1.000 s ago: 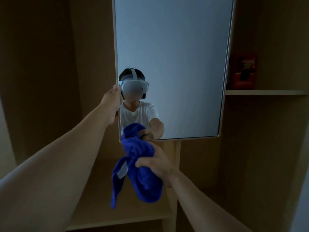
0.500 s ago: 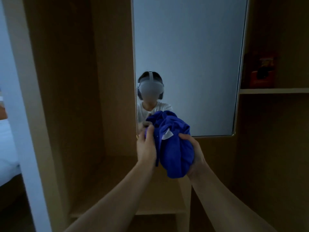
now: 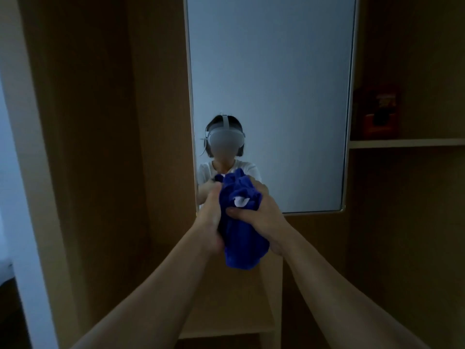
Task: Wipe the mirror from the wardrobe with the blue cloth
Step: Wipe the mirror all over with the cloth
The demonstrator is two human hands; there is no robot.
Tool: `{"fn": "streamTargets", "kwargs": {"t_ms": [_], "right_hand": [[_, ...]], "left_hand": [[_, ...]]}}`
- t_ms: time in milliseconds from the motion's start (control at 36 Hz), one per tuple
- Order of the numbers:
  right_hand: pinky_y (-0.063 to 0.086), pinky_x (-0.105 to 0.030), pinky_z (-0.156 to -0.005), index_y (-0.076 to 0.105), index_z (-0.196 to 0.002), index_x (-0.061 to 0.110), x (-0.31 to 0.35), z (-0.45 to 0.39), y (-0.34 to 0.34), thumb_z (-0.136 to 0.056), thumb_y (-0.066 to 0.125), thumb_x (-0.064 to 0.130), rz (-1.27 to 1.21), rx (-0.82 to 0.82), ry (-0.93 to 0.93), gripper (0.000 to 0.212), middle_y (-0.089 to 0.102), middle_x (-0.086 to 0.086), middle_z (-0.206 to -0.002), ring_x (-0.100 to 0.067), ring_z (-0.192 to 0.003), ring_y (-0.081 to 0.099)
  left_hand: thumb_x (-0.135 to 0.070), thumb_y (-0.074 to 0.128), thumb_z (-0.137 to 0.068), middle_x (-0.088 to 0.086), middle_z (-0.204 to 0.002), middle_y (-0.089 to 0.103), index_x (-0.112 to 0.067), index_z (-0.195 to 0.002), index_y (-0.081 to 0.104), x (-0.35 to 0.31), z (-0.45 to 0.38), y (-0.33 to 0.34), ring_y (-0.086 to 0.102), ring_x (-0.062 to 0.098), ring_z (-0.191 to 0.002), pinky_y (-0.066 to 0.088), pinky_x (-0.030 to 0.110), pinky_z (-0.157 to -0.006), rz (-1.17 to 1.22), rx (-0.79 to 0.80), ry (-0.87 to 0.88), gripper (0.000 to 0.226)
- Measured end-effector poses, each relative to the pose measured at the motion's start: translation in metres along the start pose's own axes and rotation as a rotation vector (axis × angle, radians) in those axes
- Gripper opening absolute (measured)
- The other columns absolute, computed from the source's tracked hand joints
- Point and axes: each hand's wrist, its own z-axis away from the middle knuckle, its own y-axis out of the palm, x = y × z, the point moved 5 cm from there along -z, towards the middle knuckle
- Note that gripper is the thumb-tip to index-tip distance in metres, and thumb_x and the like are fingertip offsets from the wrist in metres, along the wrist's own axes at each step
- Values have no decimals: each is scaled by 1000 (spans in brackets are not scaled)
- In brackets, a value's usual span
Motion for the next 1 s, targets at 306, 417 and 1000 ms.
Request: {"fn": "streamTargets", "kwargs": {"t_ms": [306, 417, 1000], "right_hand": [[42, -28, -72, 48, -132, 27, 61, -24, -7, -78, 69, 29, 1038, -471, -447, 58, 50, 2, -124, -21, -104, 49], [43, -35, -84, 43, -139, 24, 72, -36, 12, -80, 69, 25, 1348, -429, -518, 64, 39, -1, -143, -27, -117, 41], [37, -45, -91, 62, -110, 16, -12, -11, 81, -76, 73, 26, 1583, -31, -533, 37, 41, -13, -135, -35, -119, 35]], "left_hand": [[-46, 26, -99, 9, -141, 43, -23, -140, 37, -108, -29, -49, 42, 29, -129, 34, 52, -106, -461, -421, 553, 49], [-59, 15, -95, 5, -125, 58, -19, -134, 46, -114, -45, -43, 51, 24, -117, 34, 46, -101, -350, -161, 358, 64], [-51, 25, -98, -12, -56, 45, -24, -65, 45, -105, -90, -32, 42, 8, -51, 24, 34, -112, -270, -224, 364, 47]]}}
